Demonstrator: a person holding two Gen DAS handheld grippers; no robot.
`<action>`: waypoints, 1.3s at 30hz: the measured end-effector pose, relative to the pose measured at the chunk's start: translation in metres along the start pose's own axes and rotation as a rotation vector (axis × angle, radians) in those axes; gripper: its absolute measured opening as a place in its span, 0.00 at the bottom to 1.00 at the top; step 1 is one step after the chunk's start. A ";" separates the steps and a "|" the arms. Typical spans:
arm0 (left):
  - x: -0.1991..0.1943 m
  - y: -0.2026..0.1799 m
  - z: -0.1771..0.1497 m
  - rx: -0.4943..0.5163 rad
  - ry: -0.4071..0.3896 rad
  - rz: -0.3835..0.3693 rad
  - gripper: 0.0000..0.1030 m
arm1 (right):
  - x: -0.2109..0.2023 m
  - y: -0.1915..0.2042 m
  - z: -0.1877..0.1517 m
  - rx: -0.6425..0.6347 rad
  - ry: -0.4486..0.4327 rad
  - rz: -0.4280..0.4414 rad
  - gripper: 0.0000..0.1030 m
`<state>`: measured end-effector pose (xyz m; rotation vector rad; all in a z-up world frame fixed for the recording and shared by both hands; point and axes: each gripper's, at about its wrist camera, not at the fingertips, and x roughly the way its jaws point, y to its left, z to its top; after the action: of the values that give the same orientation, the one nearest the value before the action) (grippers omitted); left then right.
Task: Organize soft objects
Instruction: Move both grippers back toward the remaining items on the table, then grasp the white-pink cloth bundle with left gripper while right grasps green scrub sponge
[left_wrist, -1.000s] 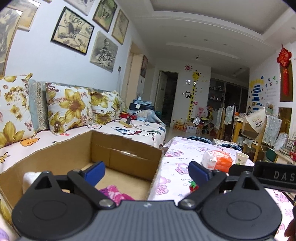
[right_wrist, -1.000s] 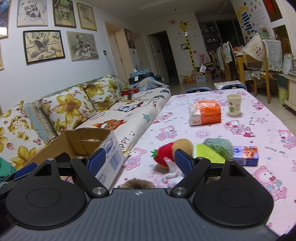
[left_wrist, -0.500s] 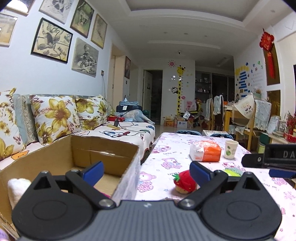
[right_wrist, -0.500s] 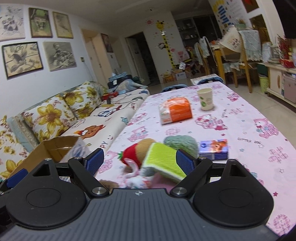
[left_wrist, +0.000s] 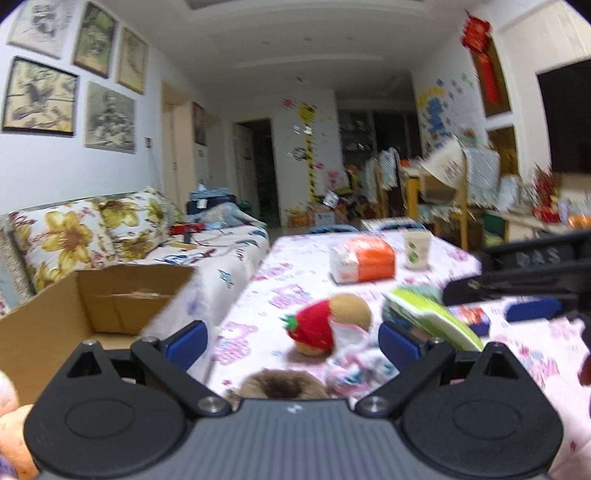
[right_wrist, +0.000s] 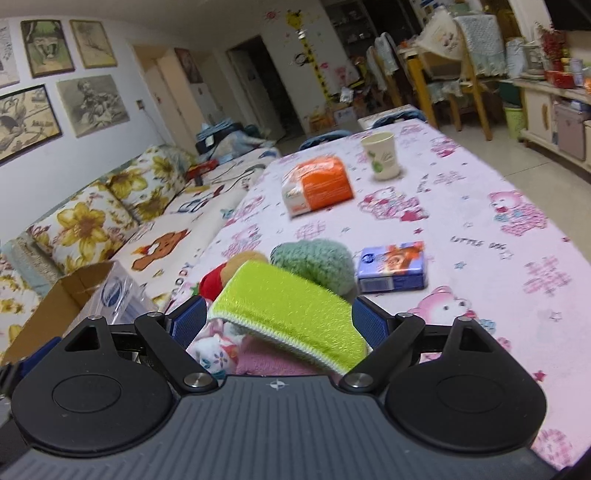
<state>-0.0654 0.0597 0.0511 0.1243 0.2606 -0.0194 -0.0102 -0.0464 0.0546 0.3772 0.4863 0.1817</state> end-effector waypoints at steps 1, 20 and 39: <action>0.003 -0.005 -0.002 0.019 0.011 -0.011 0.96 | 0.002 0.000 -0.001 -0.013 0.005 0.008 1.00; 0.043 -0.036 -0.012 0.164 0.109 -0.121 0.81 | 0.039 0.003 -0.003 -0.181 0.100 0.054 1.00; 0.059 -0.027 -0.009 0.019 0.191 -0.243 0.64 | 0.035 -0.006 0.001 -0.204 0.134 0.061 0.89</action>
<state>-0.0122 0.0337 0.0237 0.1130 0.4653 -0.2523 0.0215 -0.0434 0.0379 0.1806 0.5828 0.3149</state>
